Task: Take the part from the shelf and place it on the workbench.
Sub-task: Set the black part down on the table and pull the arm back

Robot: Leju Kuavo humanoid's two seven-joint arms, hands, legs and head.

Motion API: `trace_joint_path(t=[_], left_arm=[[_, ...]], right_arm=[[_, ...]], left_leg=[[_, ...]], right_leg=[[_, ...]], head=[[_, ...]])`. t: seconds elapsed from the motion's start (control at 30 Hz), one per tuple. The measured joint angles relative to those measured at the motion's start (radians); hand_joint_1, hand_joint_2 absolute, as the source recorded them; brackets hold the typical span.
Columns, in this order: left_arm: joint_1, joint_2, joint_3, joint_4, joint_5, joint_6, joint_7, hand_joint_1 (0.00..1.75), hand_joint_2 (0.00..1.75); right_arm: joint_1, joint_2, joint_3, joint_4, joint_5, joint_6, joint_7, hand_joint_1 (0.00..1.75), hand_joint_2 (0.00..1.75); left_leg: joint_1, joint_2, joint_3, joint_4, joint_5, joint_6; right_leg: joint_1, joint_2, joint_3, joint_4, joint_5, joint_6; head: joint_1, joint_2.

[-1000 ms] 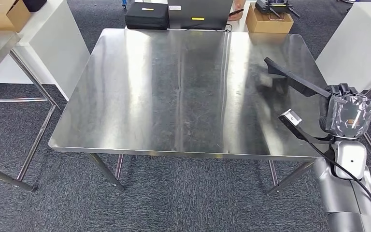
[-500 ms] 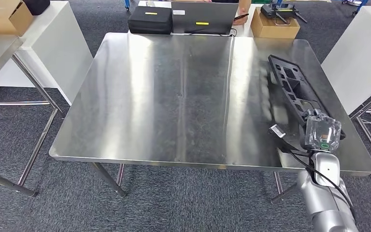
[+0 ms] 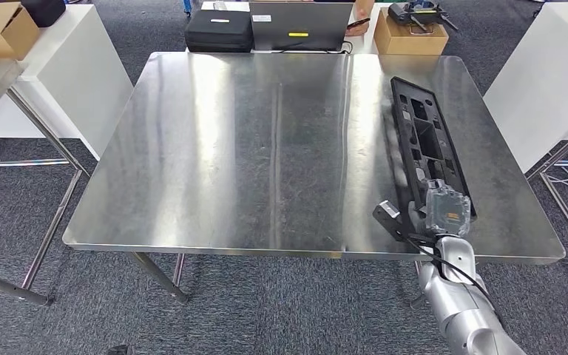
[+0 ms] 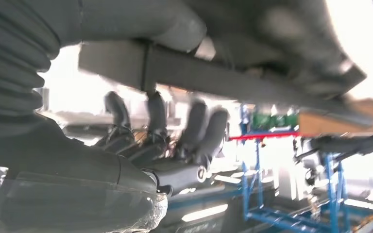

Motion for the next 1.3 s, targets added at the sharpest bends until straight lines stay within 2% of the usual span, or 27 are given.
trace_joint_path(t=[0.13, 0.37, 0.53, 0.63, 0.77, 0.83, 0.97, 1.07, 1.17, 1.3], left_arm=[[0.002, 0.001, 0.001, 0.0, 0.004, -0.013, 0.039, 0.0, 0.0], [0.011, 0.004, 0.021, 0.0, 0.021, -0.008, 0.029, 0.0, 0.0], [0.014, 0.004, 0.036, 0.0, 0.021, 0.008, 0.016, 0.0, 0.0], [0.016, 0.004, 0.045, 0.0, 0.021, 0.019, 0.008, 0.0, 0.0], [0.023, 0.003, 0.065, 0.0, 0.03, 0.027, -0.002, 0.0, 0.0], [0.028, 0.003, 0.078, 0.0, 0.037, 0.028, -0.005, 0.0, 0.0], [0.033, 0.004, 0.099, 0.0, 0.044, 0.03, -0.01, 0.0, 0.0], [0.037, 0.004, 0.115, 0.0, 0.052, 0.031, -0.009, 0.0, 0.0], [0.041, 0.005, 0.126, 0.0, 0.057, 0.033, 0.001, 0.0, 0.0], [0.041, 0.006, 0.145, 0.0, 0.068, 0.035, 0.039, 0.0, 0.0]], right_arm=[[0.0, 0.02, 0.003, 0.025, 0.006, -0.001, 0.001, 0.0, 0.0], [0.004, 0.035, 0.004, 0.03, -0.022, -0.005, -0.03, 0.0, 0.0], [0.048, 0.053, -0.004, -0.071, -0.183, -0.01, -0.157, 0.0, 0.0], [0.106, 0.076, -0.009, -0.214, -0.369, -0.009, -0.27, 0.0, 0.0], [0.264, 0.125, 0.01, -0.583, -0.844, 0.021, -0.479, 0.0, 0.0], [0.342, 0.141, 0.036, -0.765, -0.988, 0.034, -0.547, 0.0, 0.0], [0.487, 0.153, 0.116, -1.076, -1.05, 0.019, -0.659, 0.0, 0.0], [0.581, 0.152, 0.203, -1.247, -1.035, 0.014, -0.692, 0.0, 0.0], [0.644, 0.143, 0.282, -1.344, -1.041, 0.016, -0.69, 0.0, 0.0], [0.685, 0.127, 0.352, -1.384, -1.068, 0.028, -0.685, 0.0, 0.0]], left_leg=[[-0.001, -0.002, 0.0, 0.0, 0.001, -0.002], [-0.004, -0.003, 0.0, 0.0, 0.001, -0.002], [-0.005, -0.004, -0.001, 0.0, 0.001, -0.002], [-0.005, -0.005, -0.001, 0.0, 0.001, -0.001], [-0.005, -0.006, -0.001, 0.0, 0.0, -0.001], [-0.004, -0.007, -0.001, 0.0, -0.001, -0.003], [-0.004, -0.006, -0.002, 0.0, -0.004, -0.003], [-0.004, -0.006, -0.001, 0.0, -0.005, -0.004], [-0.004, -0.006, -0.001, 0.0, -0.005, -0.005], [-0.005, -0.006, 0.0, 0.001, -0.007, -0.003]], right_leg=[[0.0, -0.002, 0.0, 0.0, 0.0, 0.0], [-0.001, -0.002, 0.0, 0.0, 0.0, 0.0], [-0.002, -0.002, 0.0, 0.0, 0.0, 0.0], [-0.002, -0.002, 0.0, 0.0, 0.0, 0.0], [-0.002, -0.006, 0.0, 0.0, -0.002, -0.001], [-0.002, -0.007, 0.0, 0.0, -0.003, -0.002], [-0.002, -0.006, 0.0, 0.0, -0.005, -0.004], [-0.002, -0.006, 0.0, 0.0, -0.005, -0.005], [-0.002, -0.006, 0.0, 0.0, -0.006, -0.005], [-0.004, -0.006, 0.001, -0.001, -0.005, -0.005]], head=[[0.0, 0.0], [0.0, 0.0], [0.0, 0.0], [0.0, 0.0], [0.0, 0.0], [0.0, 0.0], [0.001, 0.0], [0.001, 0.0], [0.001, 0.0], [0.0, 0.0]])
